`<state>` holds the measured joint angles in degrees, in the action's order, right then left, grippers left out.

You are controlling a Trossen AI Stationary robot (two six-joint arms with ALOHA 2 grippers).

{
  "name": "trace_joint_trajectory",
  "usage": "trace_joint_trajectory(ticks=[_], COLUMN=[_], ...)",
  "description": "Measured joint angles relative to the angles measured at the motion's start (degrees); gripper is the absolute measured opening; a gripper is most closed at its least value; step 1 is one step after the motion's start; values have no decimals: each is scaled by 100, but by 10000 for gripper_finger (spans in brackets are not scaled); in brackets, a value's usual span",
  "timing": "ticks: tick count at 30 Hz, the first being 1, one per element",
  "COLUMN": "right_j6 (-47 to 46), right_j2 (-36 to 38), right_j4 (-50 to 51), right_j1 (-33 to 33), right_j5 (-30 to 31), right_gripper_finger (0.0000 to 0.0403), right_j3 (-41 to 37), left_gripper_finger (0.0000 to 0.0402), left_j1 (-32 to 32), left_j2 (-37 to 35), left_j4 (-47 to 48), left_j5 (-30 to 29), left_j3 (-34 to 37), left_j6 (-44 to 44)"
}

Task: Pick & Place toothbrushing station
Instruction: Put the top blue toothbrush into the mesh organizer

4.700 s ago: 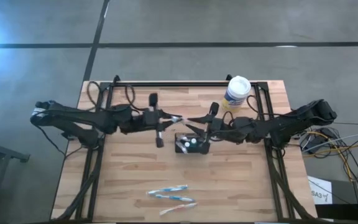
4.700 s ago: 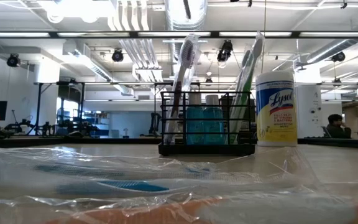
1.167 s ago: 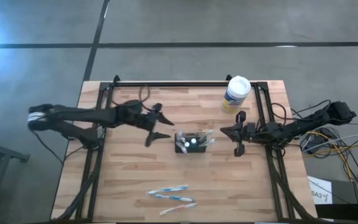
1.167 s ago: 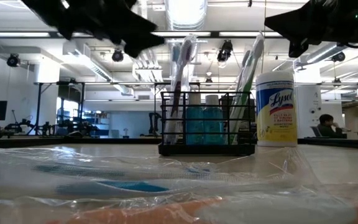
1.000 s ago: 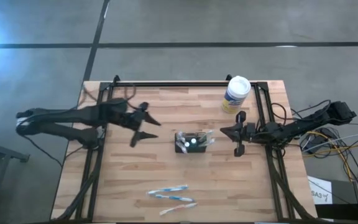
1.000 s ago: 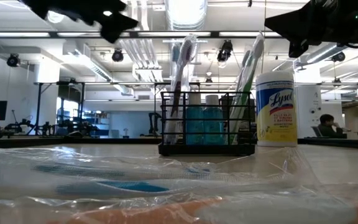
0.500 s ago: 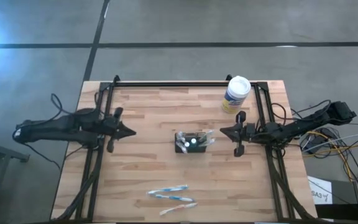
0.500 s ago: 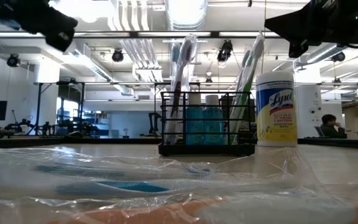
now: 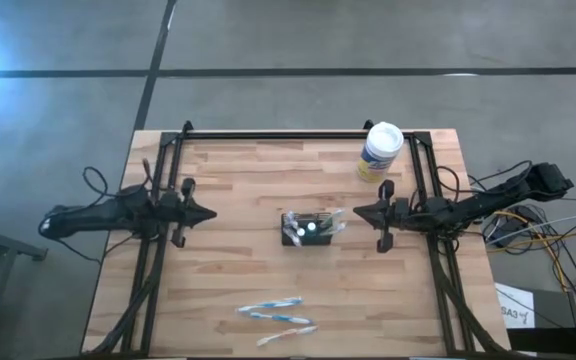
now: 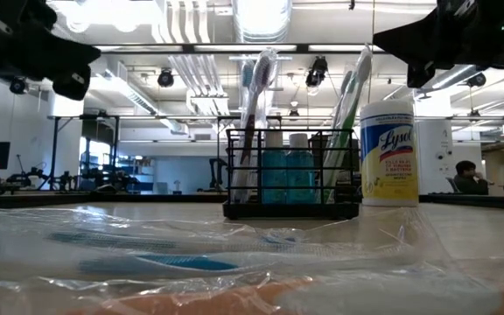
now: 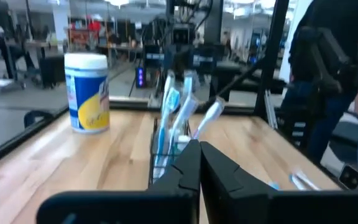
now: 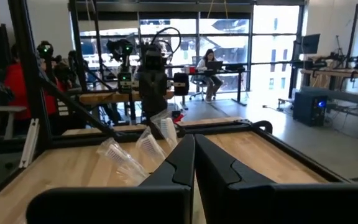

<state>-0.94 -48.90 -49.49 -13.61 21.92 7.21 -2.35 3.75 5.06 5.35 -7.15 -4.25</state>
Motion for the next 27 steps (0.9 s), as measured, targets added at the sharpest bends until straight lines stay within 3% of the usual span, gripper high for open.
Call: trace_joint_trajectory(ticks=[8, 21, 27], right_j6=[-305, -466, -460], right_j2=[0, 0, -1], right_j4=[-2, 46, 1790], right_j1=[0, -2, -2], right_j5=[-252, -245, -243], right_gripper_finger=[8, 8, 8], right_j3=[-11, 239, 1169], left_gripper_finger=[3, 3, 11], left_j1=[0, 0, 0], left_j2=[-255, -138, -138], left_j4=[-546, -649, -634], left_j5=[1, 13, 17], left_j3=[607, 666, 668], left_j6=[-208, -263, -237])
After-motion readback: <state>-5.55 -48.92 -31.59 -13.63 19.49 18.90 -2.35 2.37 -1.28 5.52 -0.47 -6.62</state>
